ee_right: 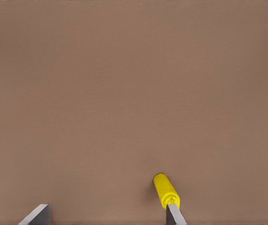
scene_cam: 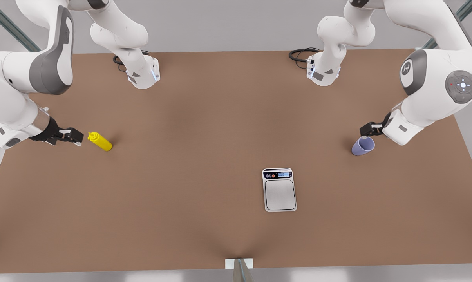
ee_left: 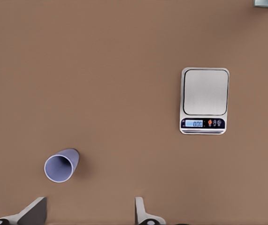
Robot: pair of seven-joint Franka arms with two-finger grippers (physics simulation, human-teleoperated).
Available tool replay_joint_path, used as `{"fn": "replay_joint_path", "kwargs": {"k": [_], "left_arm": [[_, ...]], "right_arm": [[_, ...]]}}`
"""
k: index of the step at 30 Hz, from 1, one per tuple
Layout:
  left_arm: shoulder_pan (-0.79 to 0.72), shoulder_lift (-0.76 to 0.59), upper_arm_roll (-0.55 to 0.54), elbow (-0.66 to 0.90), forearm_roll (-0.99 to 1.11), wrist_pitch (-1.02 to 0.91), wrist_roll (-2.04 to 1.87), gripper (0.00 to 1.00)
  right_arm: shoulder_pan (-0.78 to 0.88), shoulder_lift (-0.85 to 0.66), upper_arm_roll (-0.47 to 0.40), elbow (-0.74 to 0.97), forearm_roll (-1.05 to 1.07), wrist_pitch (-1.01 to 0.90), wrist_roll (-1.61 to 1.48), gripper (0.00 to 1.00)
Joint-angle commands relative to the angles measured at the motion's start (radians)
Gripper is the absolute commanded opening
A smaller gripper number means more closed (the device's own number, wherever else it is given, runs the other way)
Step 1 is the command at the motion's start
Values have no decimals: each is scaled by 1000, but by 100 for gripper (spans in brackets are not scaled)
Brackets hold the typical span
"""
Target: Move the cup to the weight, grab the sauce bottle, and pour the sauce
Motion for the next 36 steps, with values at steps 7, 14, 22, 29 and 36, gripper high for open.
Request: {"fn": "replay_joint_path", "kwargs": {"k": [7,14,22,29,36], "left_arm": [[170,-23,9,-391,45,219,65,100],[295,-23,12,-637,37,505,307,100],[375,49,12,-721,14,644,398,100],[383,99,12,-783,4,762,432,100],[383,138,6,-783,-45,802,430,74]], "right_arm": [[-2,0,0,4,-3,-8,-48,100],[4,-2,-3,-1,-5,-28,-40,100],[3,0,2,2,-5,-29,-42,100],[3,0,2,2,-3,-29,-43,100],[3,-2,5,1,-3,-29,-42,100]]}}
